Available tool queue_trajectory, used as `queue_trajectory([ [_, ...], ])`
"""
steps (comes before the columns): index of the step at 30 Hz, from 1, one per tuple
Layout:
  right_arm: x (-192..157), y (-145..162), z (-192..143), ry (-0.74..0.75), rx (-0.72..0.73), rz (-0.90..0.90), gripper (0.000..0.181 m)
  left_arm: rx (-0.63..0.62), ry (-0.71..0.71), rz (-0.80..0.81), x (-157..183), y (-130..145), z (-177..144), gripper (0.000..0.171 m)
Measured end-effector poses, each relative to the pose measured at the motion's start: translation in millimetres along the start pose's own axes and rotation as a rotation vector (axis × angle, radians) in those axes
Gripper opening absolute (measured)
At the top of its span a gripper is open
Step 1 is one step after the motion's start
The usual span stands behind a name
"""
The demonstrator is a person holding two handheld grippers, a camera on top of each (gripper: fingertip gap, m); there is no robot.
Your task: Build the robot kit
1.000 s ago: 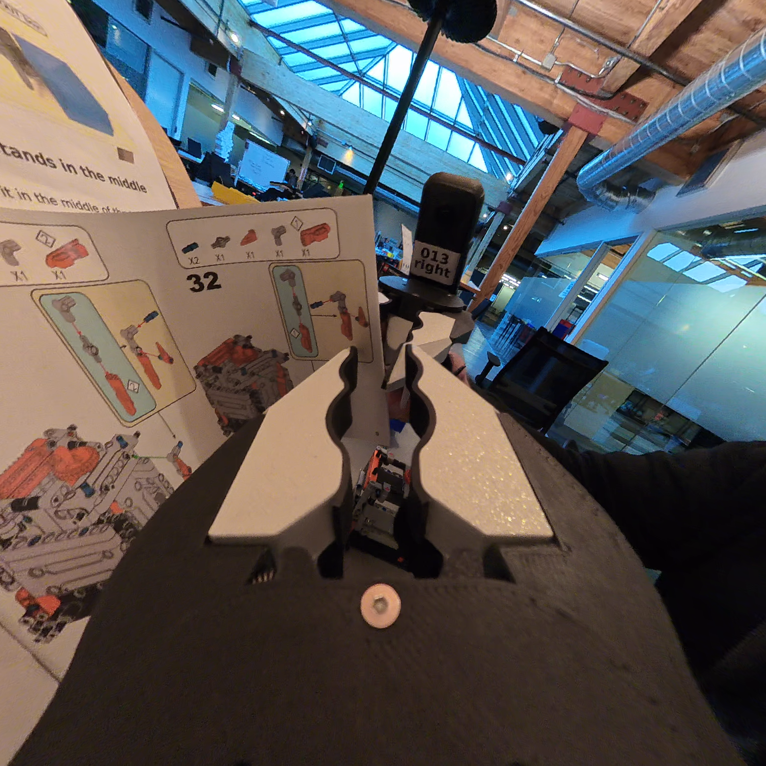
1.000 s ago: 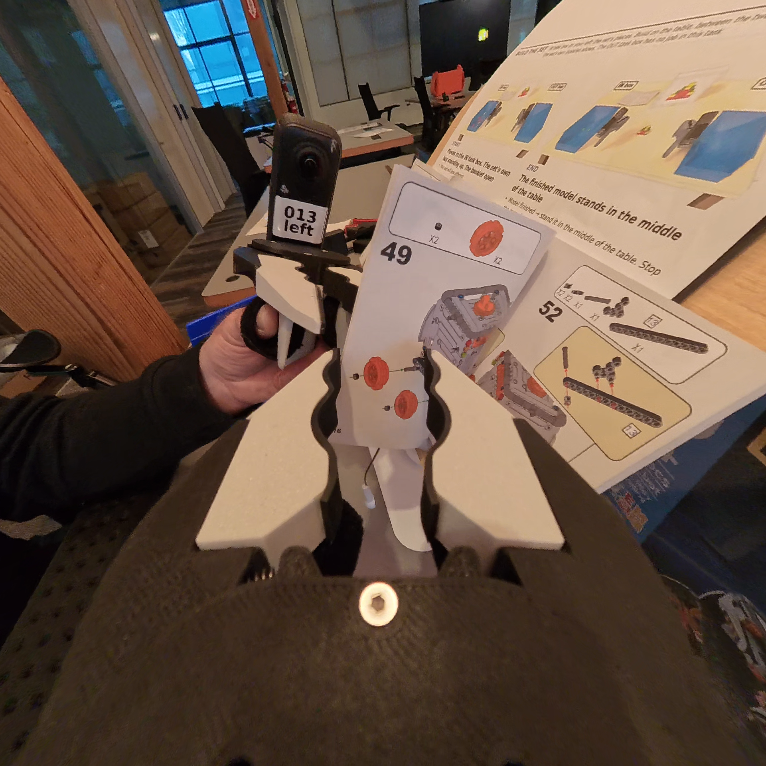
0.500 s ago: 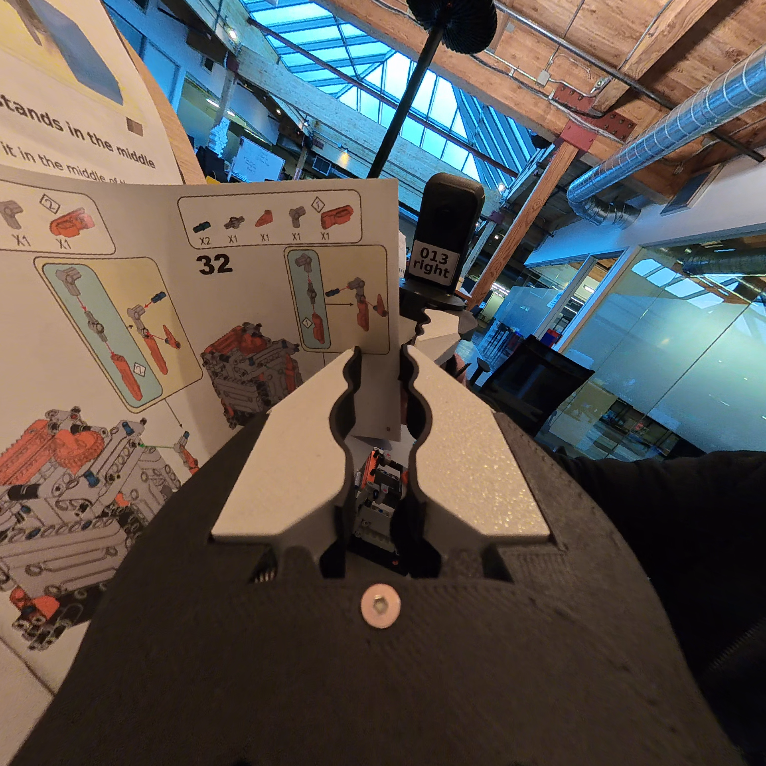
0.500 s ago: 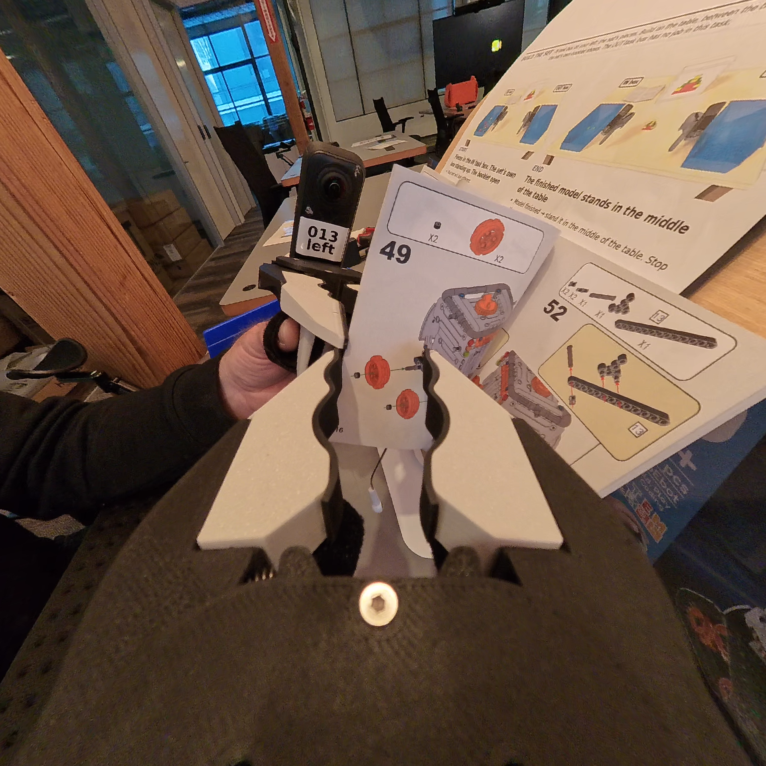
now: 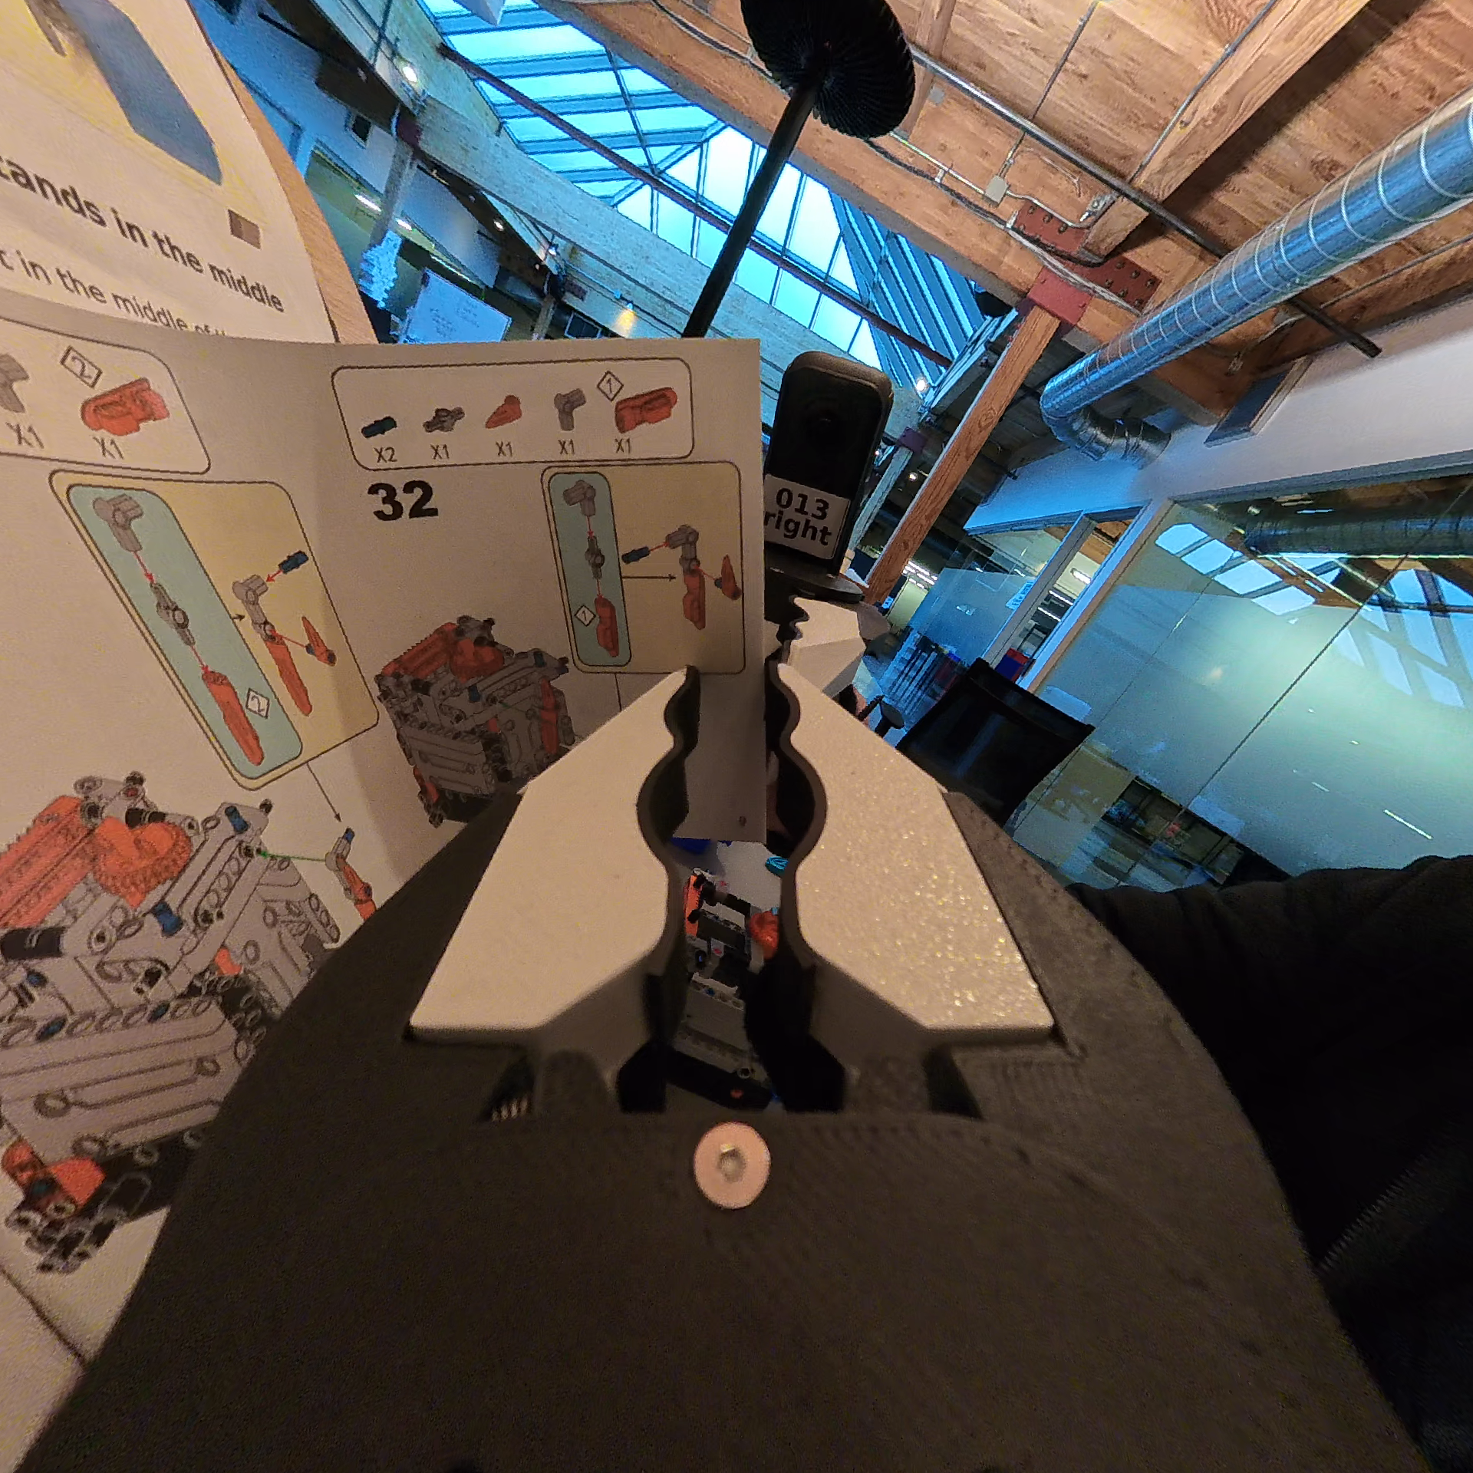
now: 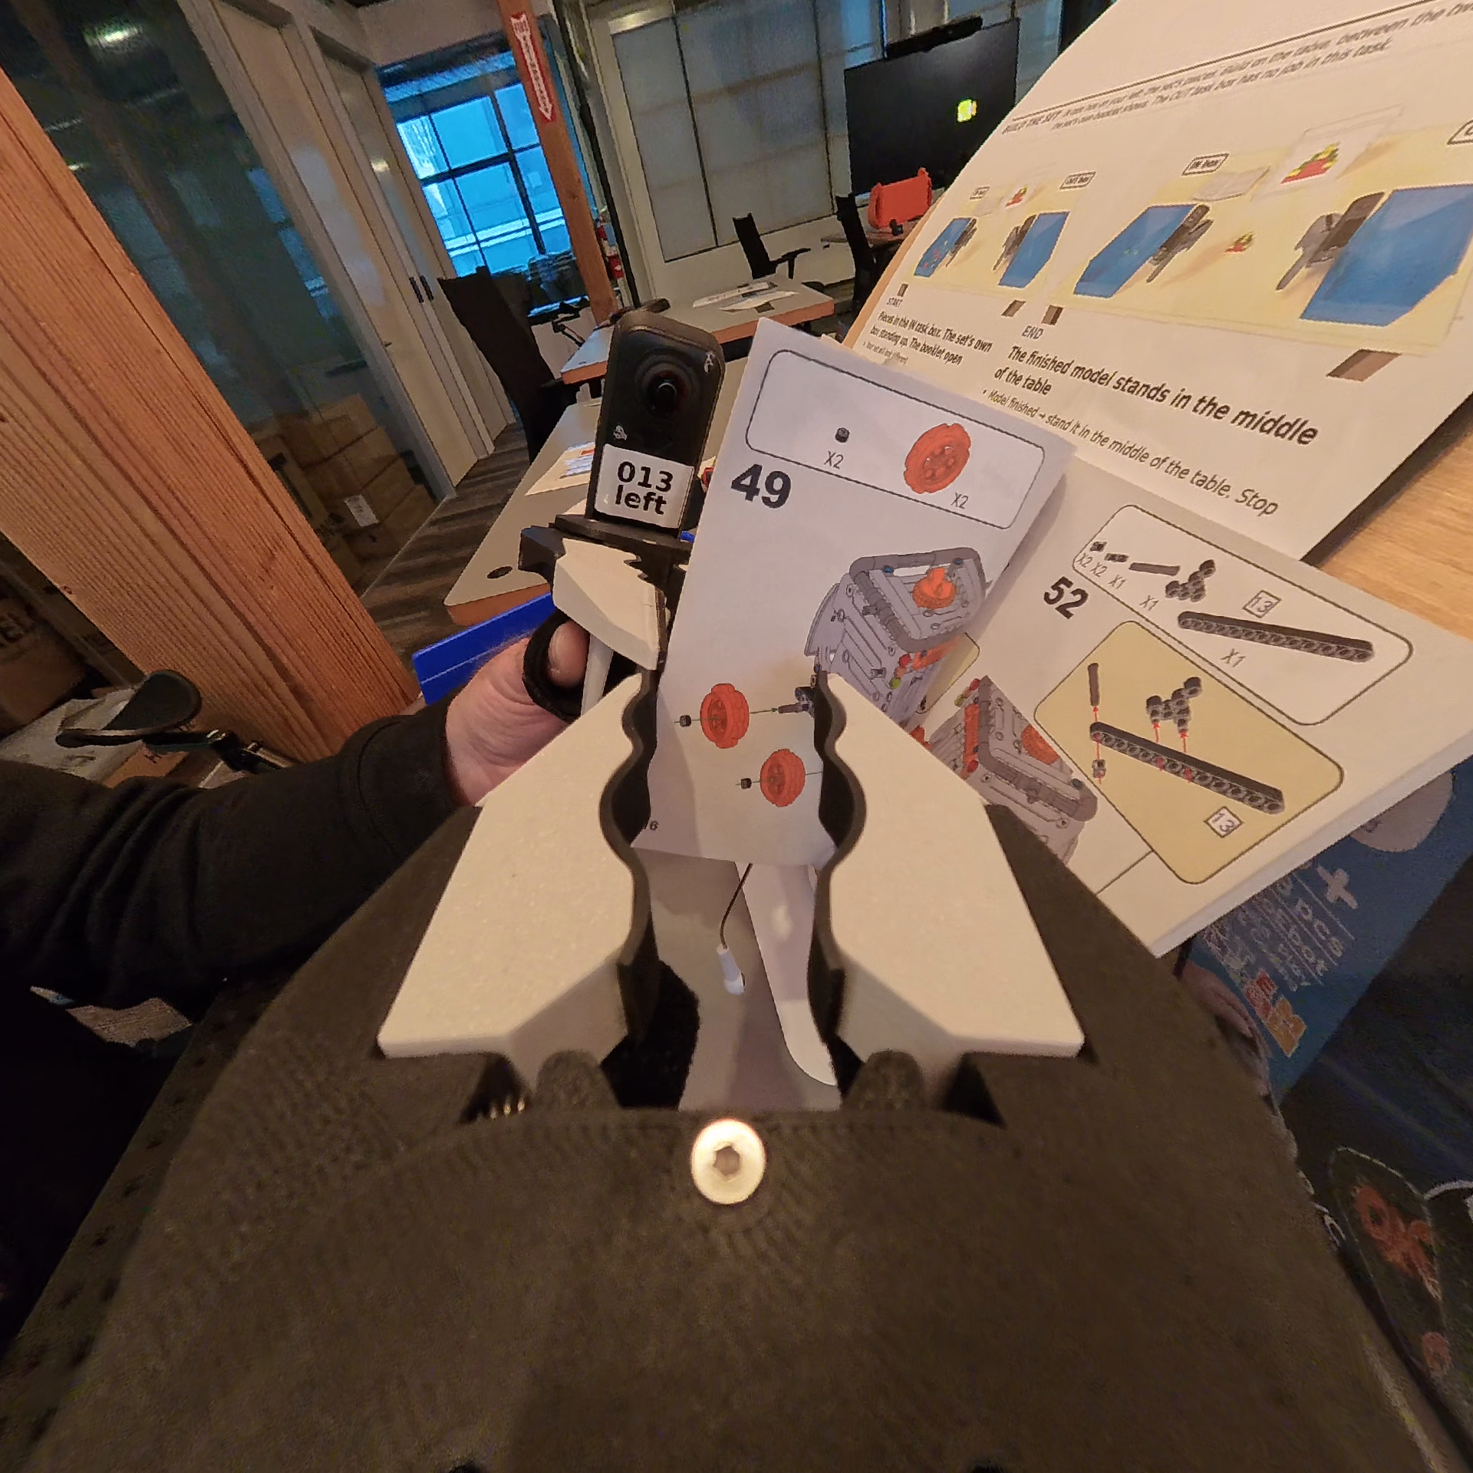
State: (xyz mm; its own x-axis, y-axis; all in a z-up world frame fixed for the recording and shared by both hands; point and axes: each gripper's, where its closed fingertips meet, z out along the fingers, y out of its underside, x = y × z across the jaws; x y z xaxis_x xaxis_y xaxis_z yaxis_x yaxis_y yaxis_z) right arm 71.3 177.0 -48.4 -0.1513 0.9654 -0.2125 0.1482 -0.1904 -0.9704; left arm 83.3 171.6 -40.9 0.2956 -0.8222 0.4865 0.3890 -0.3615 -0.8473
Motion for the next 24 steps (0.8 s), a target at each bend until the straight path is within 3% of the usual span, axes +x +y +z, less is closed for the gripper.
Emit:
queue_trajectory([
  [16, 3.2, -0.6, -2.3, -0.003, 0.015, 0.02, 0.037, 0.014, 0.025, -0.017, 0.1, -0.4, -1.0, 0.0],
  [24, 2.0, -1.7, -3.3, -0.014, 0.019, 0.022, 0.036, 0.022, 0.039, -0.027, 0.6, -0.7, -0.7, 0.004],
])
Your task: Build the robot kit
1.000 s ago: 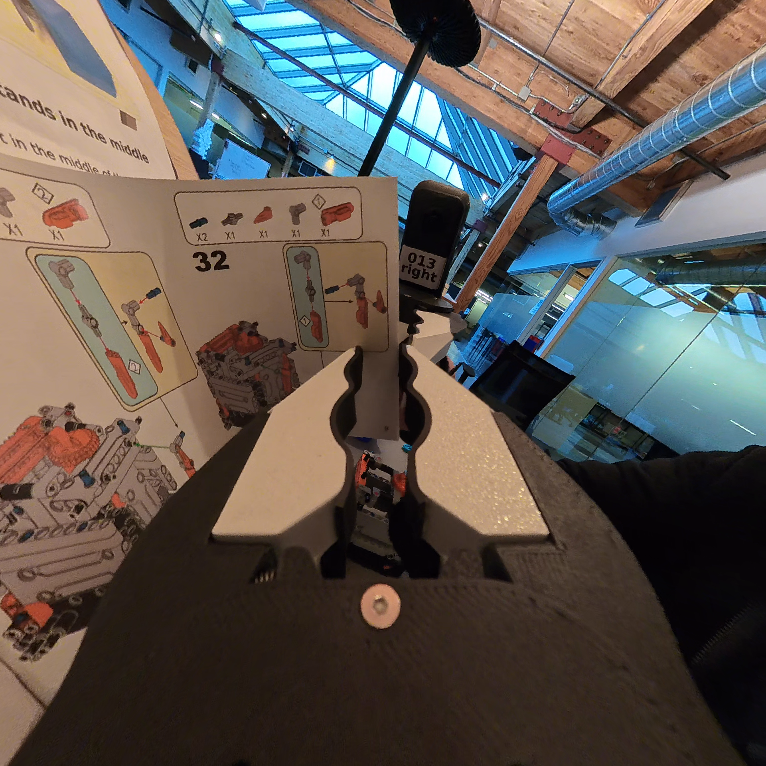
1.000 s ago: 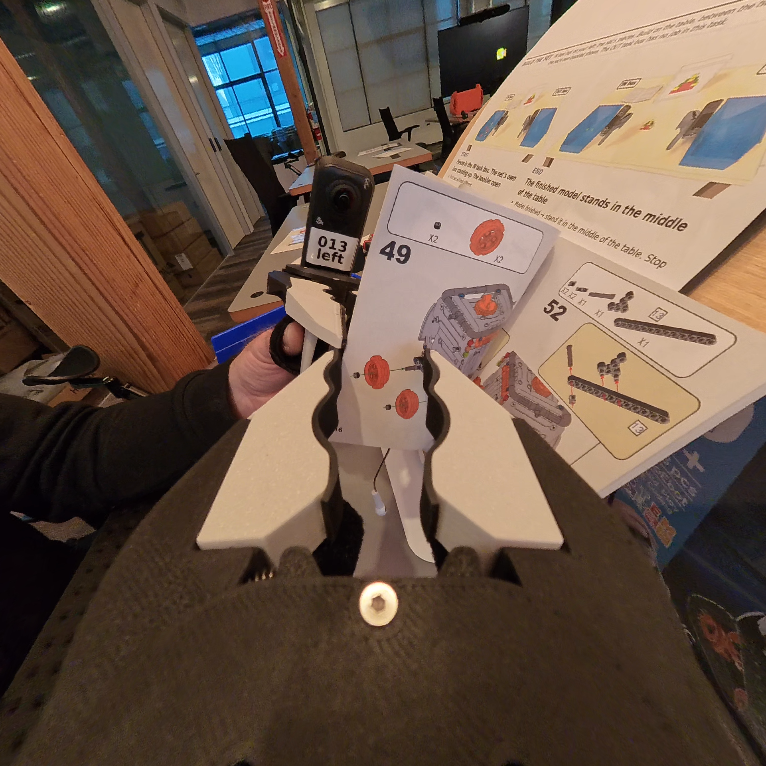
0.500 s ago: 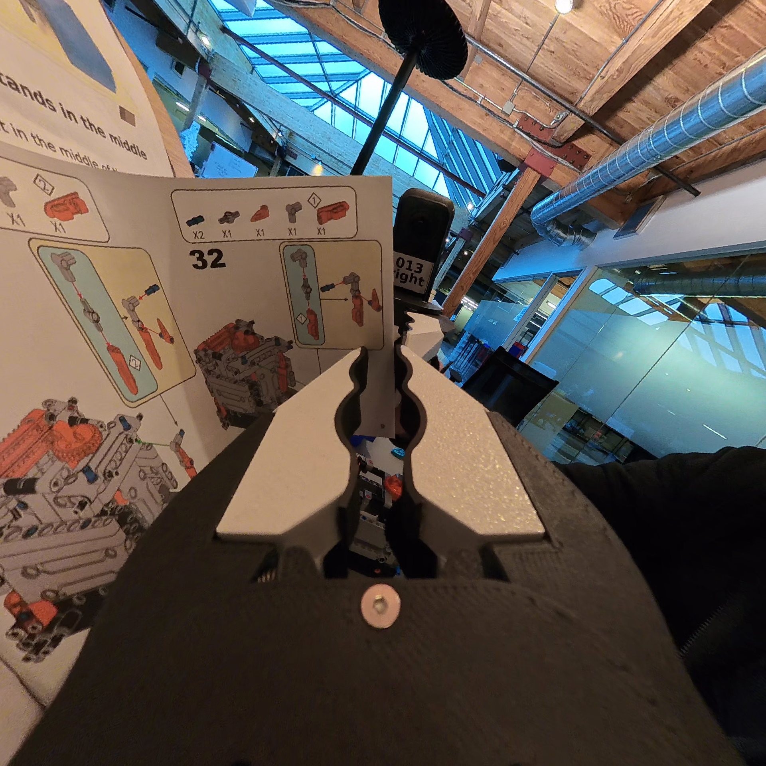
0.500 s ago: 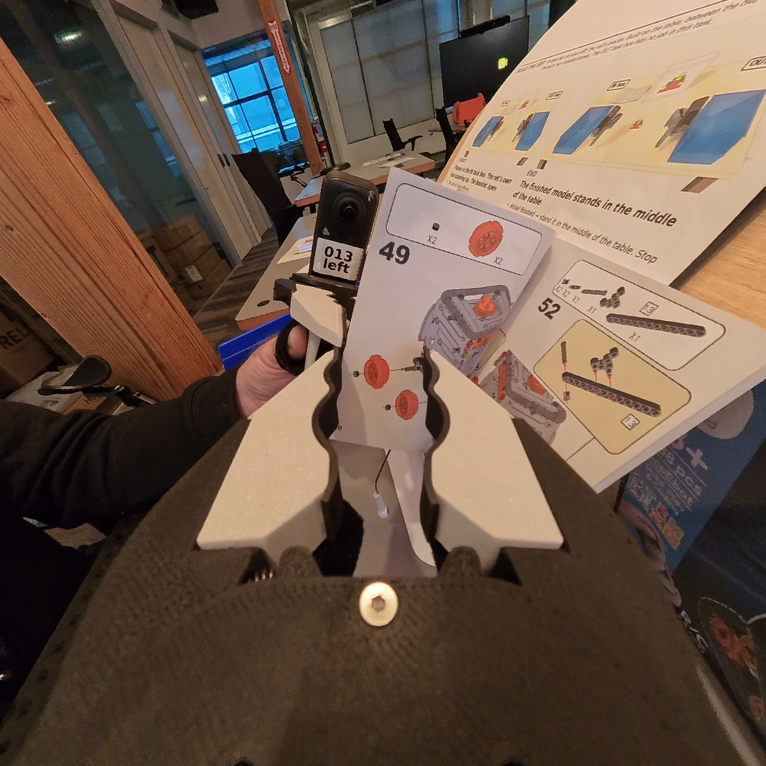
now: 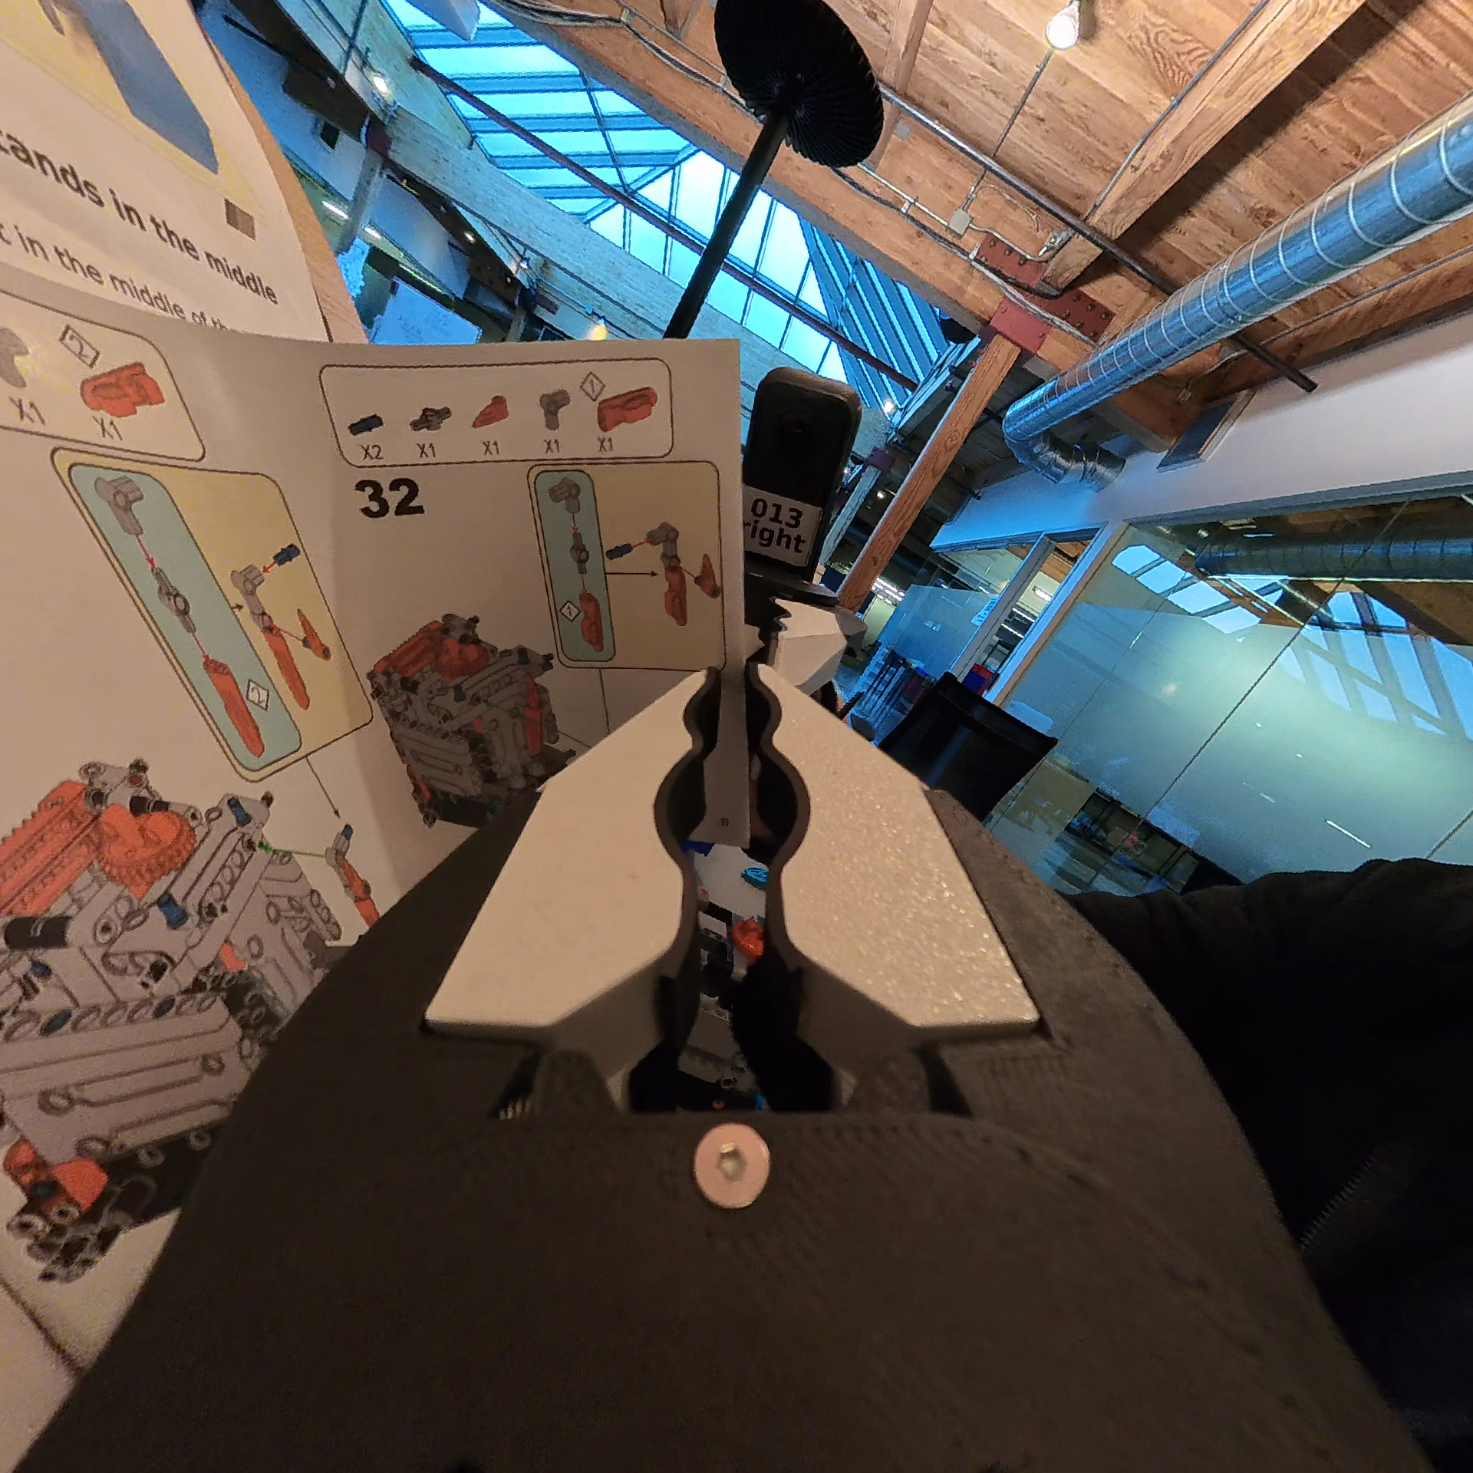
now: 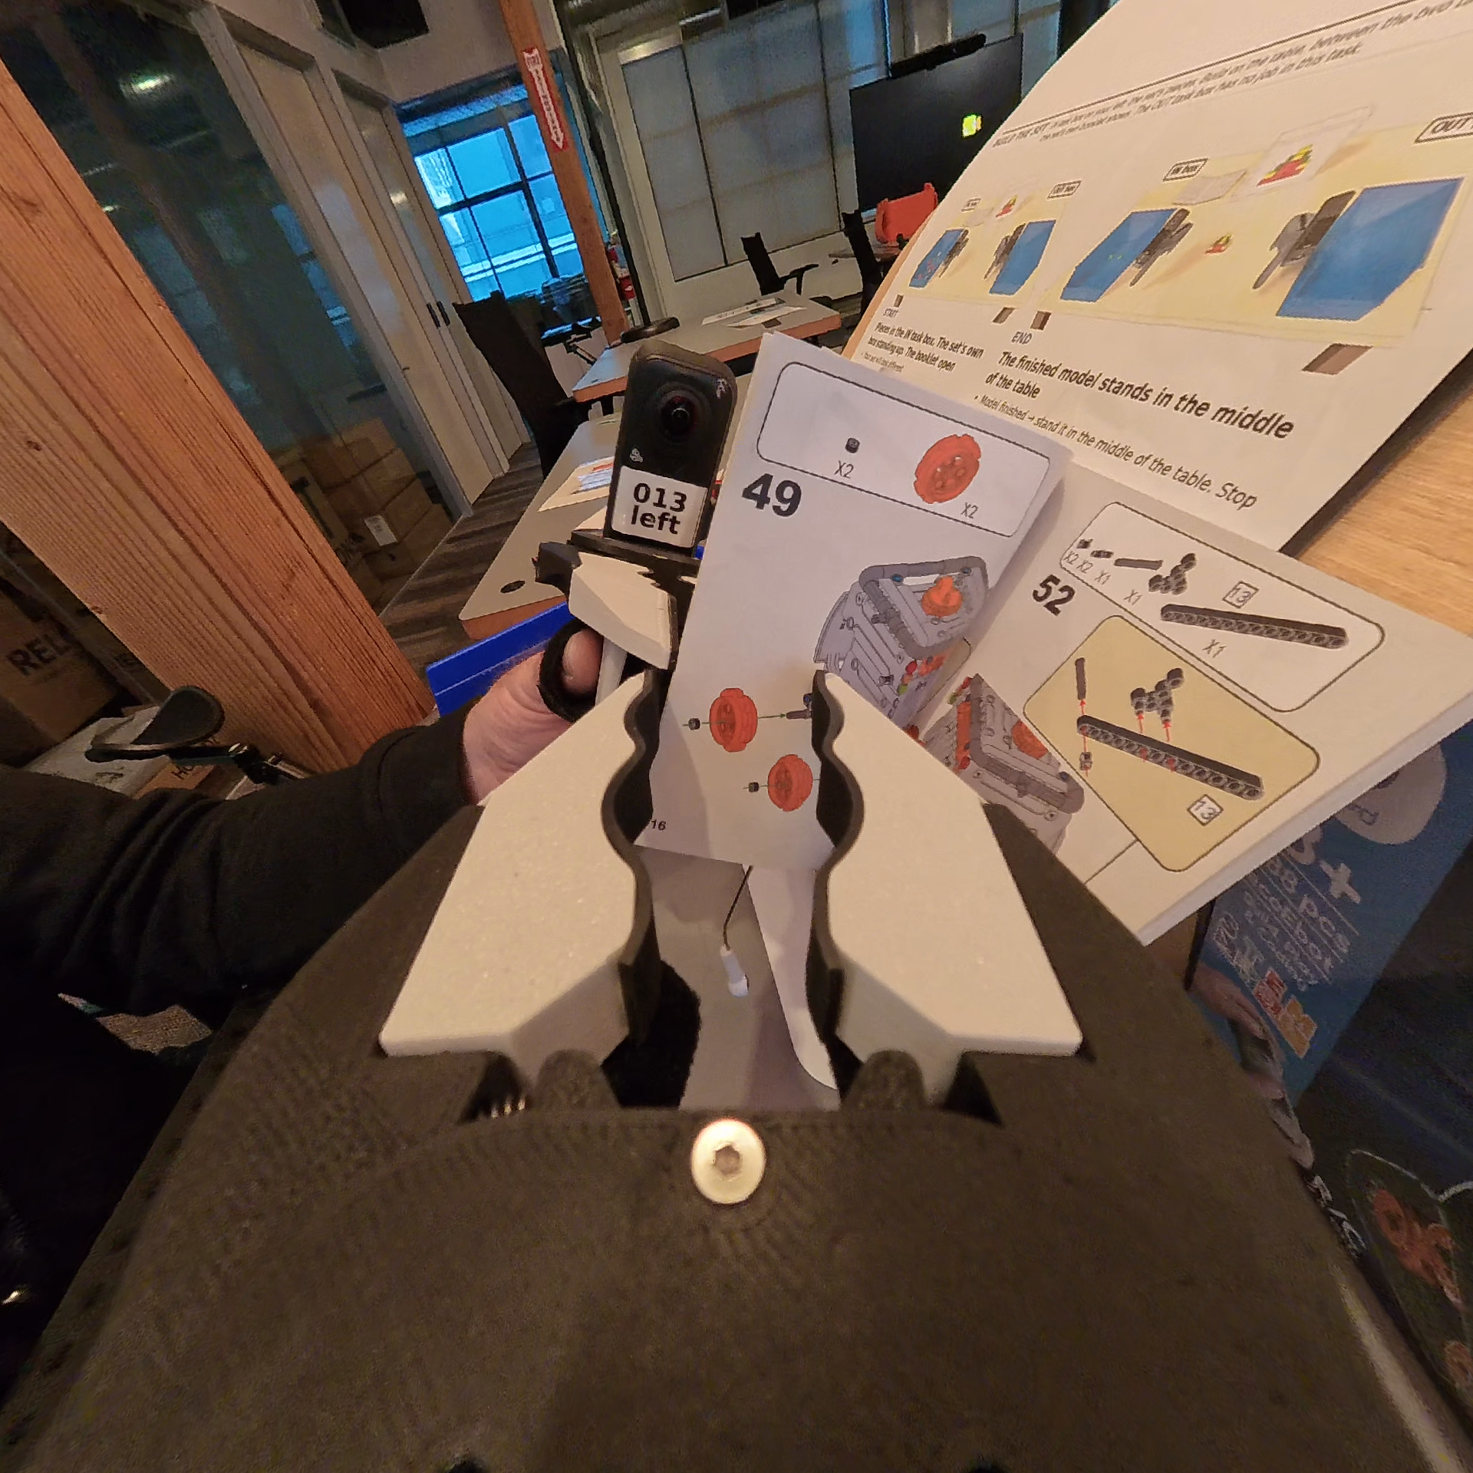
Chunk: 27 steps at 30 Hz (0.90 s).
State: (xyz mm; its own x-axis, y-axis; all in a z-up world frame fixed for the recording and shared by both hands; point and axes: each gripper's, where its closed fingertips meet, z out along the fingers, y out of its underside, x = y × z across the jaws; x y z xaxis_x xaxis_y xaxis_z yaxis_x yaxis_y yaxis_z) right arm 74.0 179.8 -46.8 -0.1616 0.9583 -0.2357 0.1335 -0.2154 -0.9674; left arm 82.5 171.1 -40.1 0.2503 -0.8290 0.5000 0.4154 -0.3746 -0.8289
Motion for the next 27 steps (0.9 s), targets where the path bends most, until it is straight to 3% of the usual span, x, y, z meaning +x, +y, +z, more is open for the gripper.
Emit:
queue_trajectory([
  [27, 1.2, 0.9, -0.3, -0.013, 0.01, 0.015, 0.036, 0.006, 0.02, -0.023, -0.1, 0.2, -1.2, 0.005],
])
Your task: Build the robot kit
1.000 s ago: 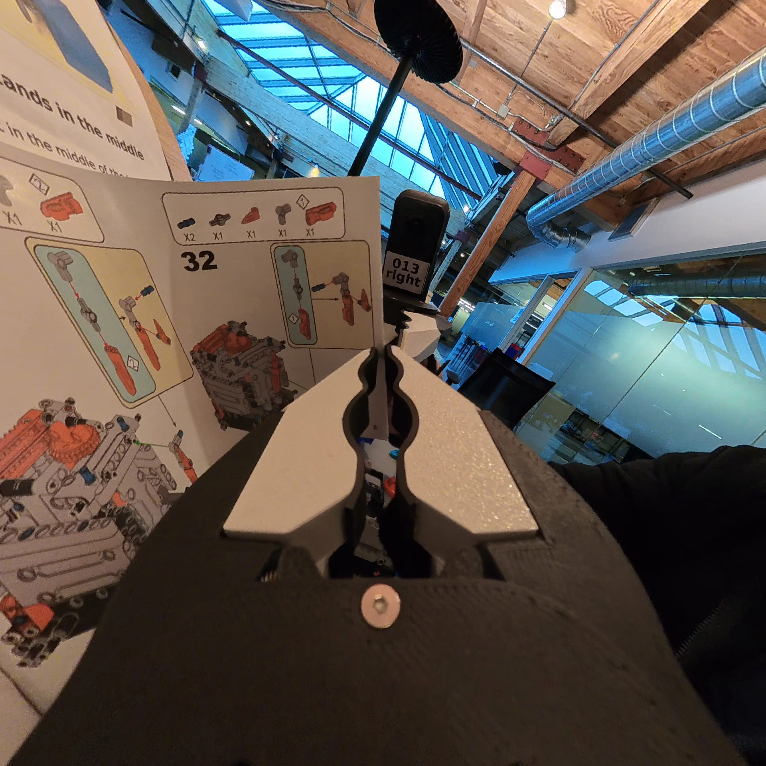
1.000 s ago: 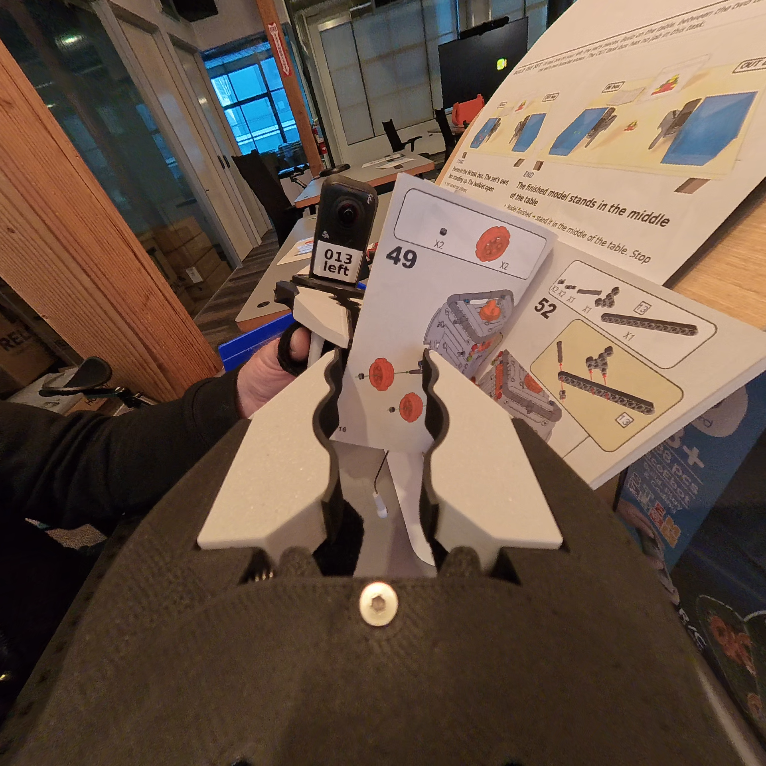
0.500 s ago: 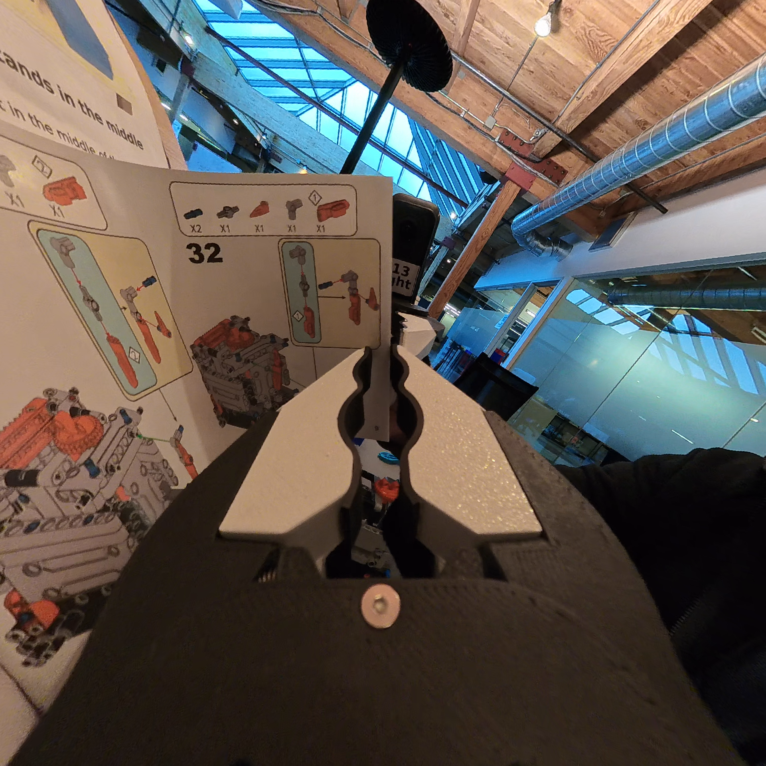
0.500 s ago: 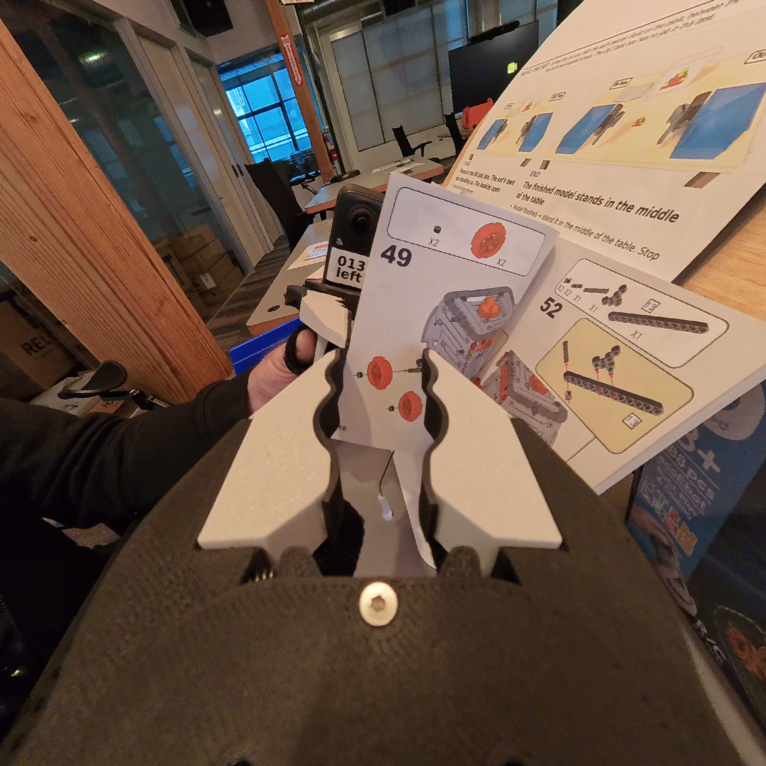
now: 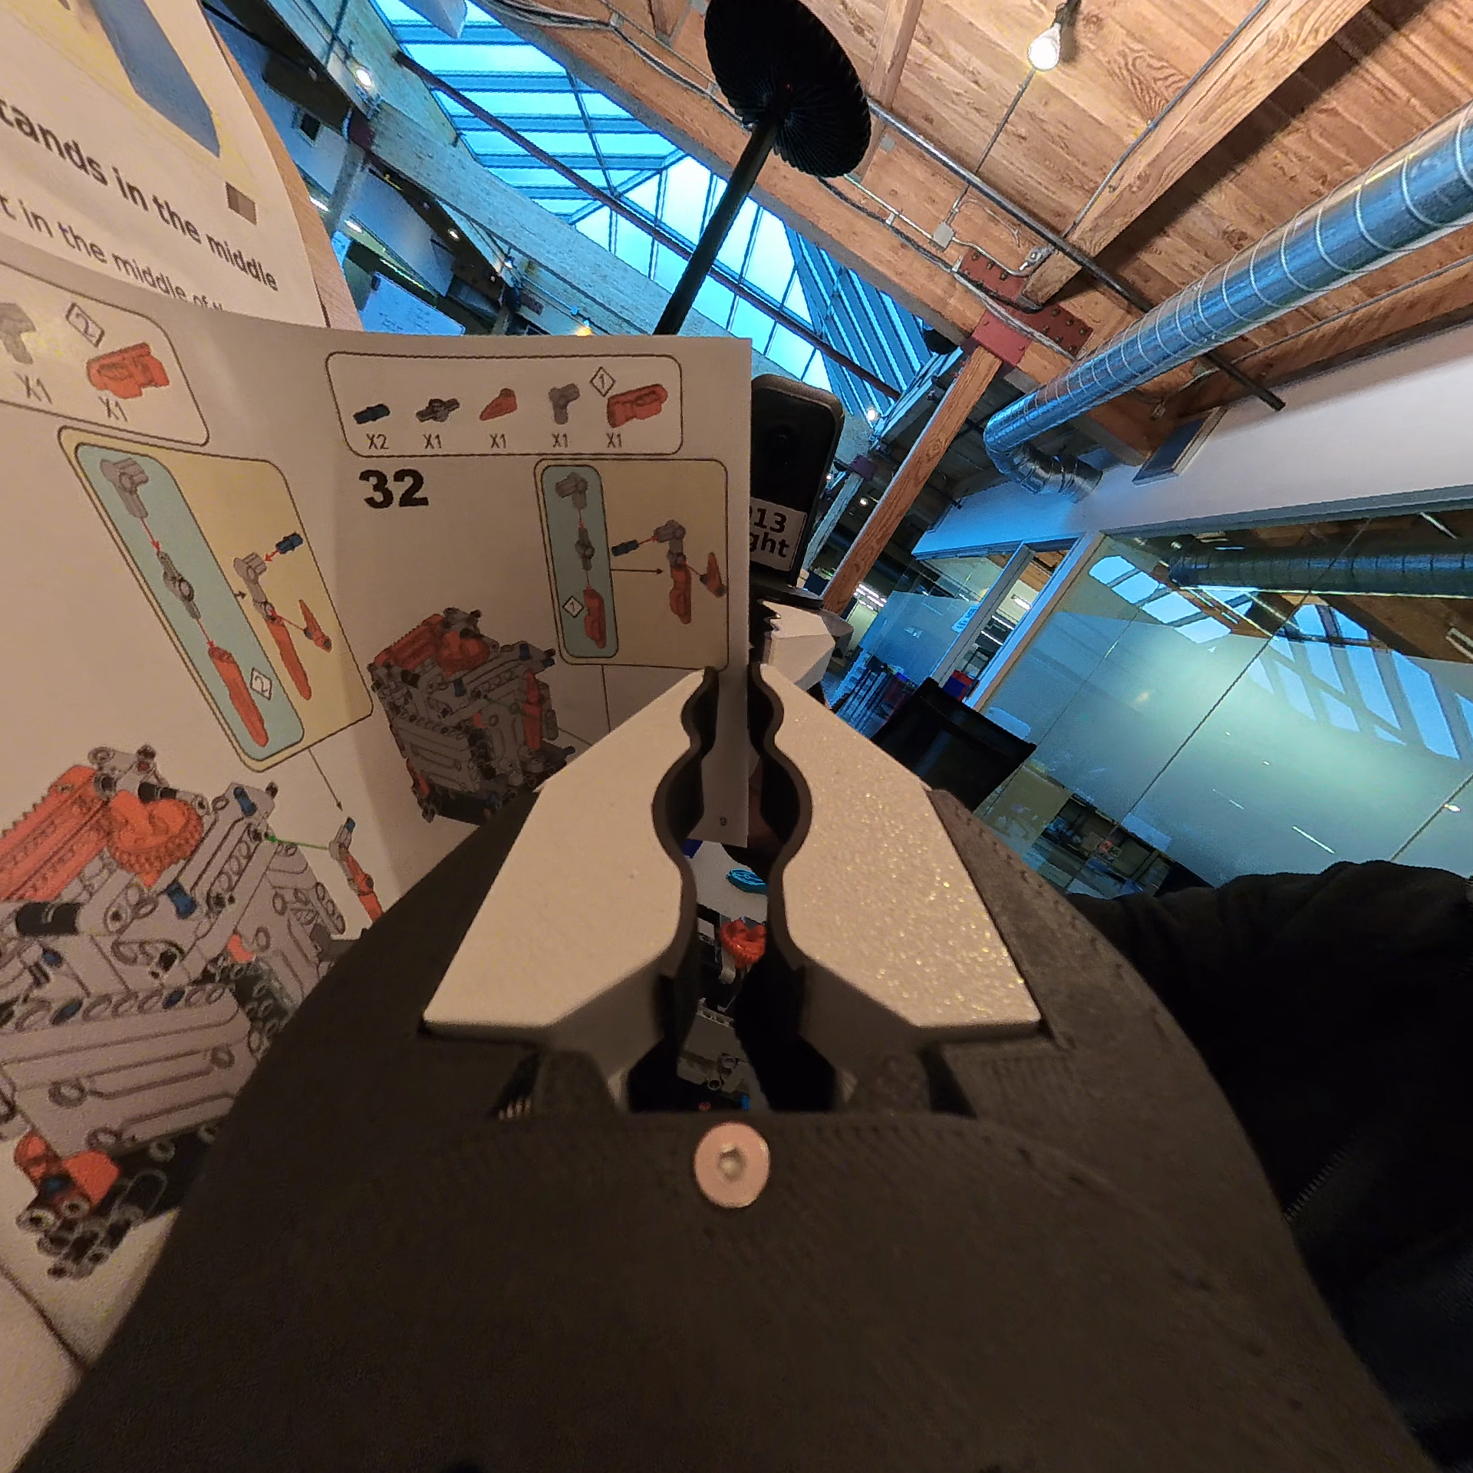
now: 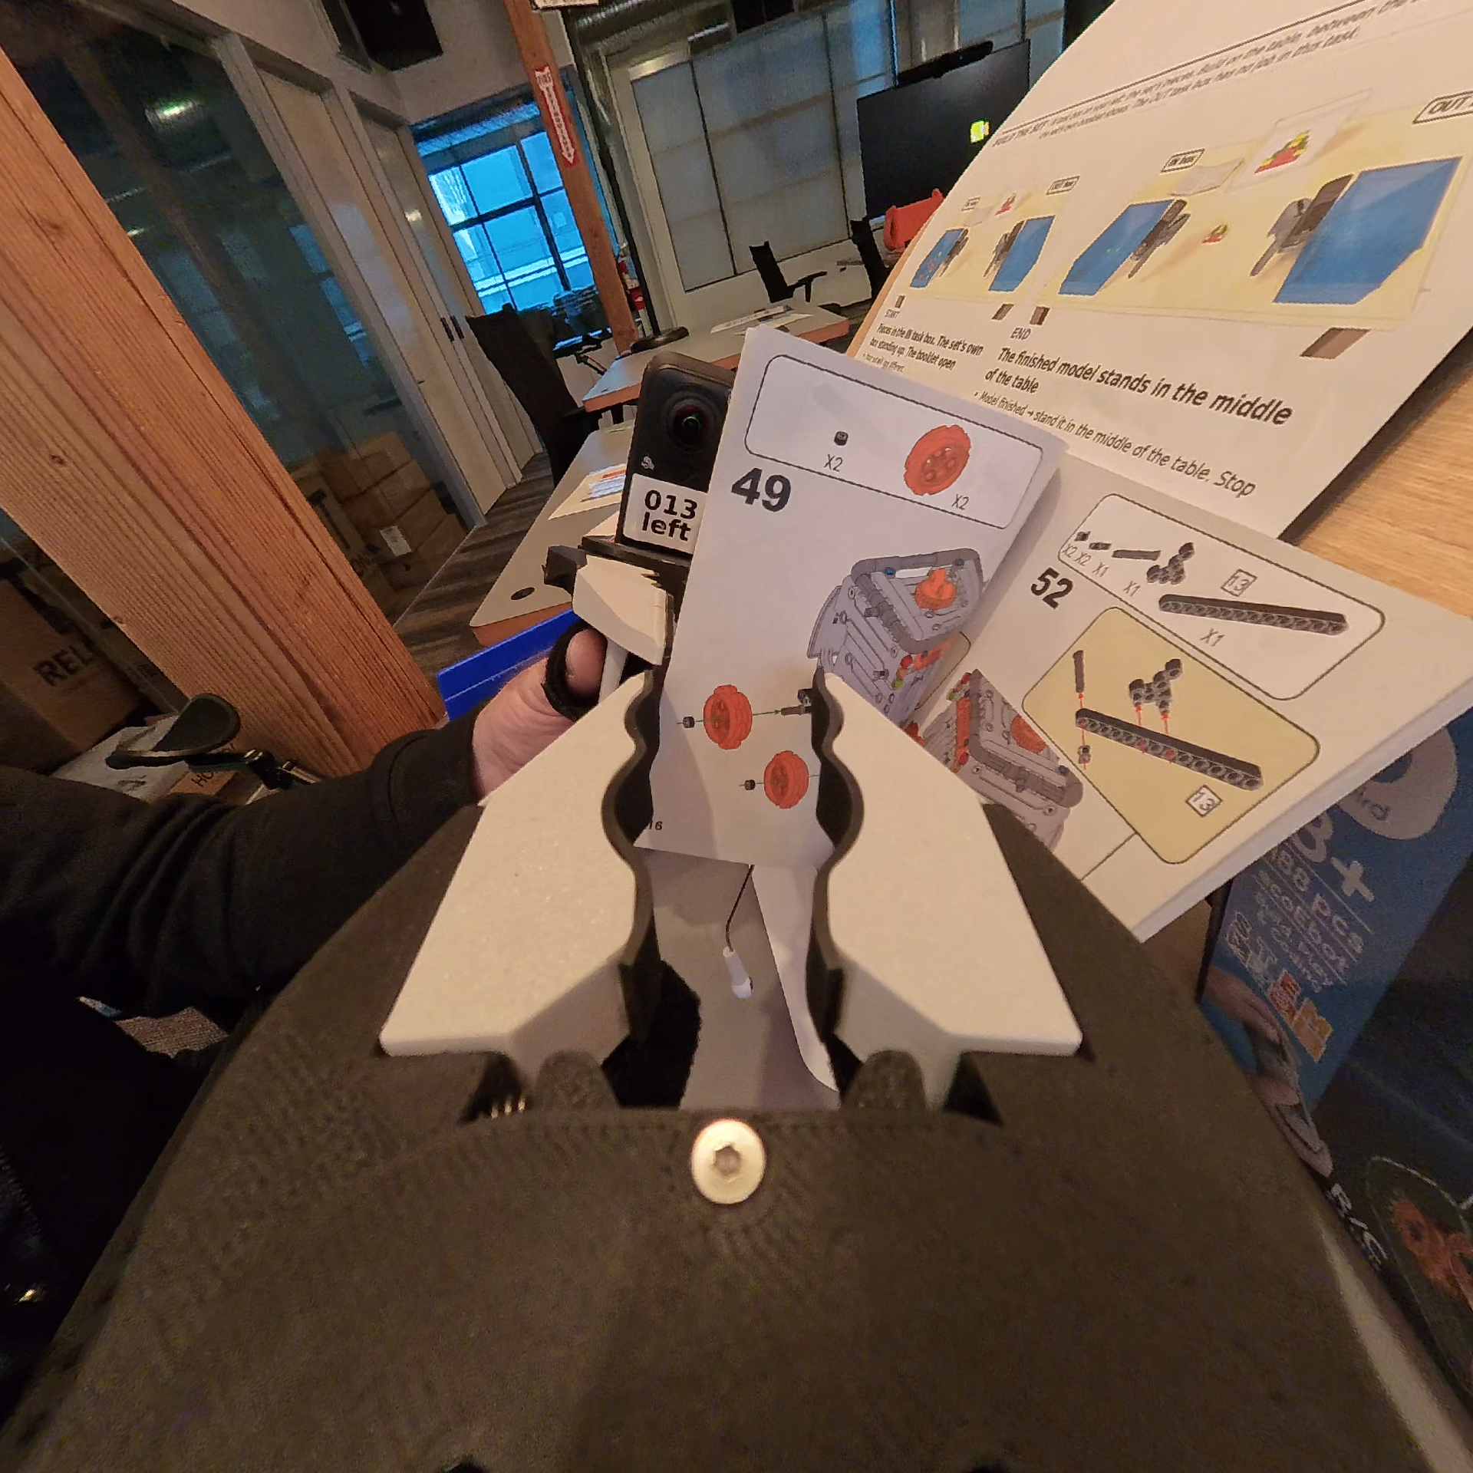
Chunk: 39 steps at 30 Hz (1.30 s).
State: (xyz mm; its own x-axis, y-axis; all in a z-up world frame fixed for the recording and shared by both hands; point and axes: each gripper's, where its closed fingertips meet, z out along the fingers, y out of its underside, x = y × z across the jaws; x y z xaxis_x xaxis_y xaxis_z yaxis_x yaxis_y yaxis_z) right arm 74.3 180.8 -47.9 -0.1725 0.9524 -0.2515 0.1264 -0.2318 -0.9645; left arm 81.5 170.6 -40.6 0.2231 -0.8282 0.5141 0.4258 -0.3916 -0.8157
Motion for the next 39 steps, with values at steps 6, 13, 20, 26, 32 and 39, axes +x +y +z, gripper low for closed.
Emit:
queue_trajectory([
  [6, -1.0, -0.4, -0.2, -0.007, 0.0, 0.003, 0.036, 0.0, 0.004, -0.003, 0.1, 0.2, 0.3, 0.007],
  [13, -1.5, -0.6, 0.3, -0.015, 0.003, 0.01, 0.036, 0.001, 0.006, -0.006, 0.0, 0.2, 0.1, 0.008],
  [20, -1.7, -1.6, 0.3, -0.022, 0.008, 0.015, 0.037, 0.004, 0.01, -0.008, 0.1, 0.0, 0.0, 0.008],
  [26, -1.2, -1.9, 0.0, -0.022, 0.009, 0.016, 0.038, 0.006, 0.01, -0.01, 0.1, -0.1, -0.2, 0.009],
  [32, -0.6, -1.5, -0.3, -0.022, 0.008, 0.018, 0.038, 0.006, 0.009, -0.008, -0.3, -0.1, -0.3, 0.009],
  [39, -0.7, -1.6, 0.1, -0.024, 0.009, 0.019, 0.038, 0.007, 0.009, -0.008, -0.2, -0.3, -0.4, 0.01],
])
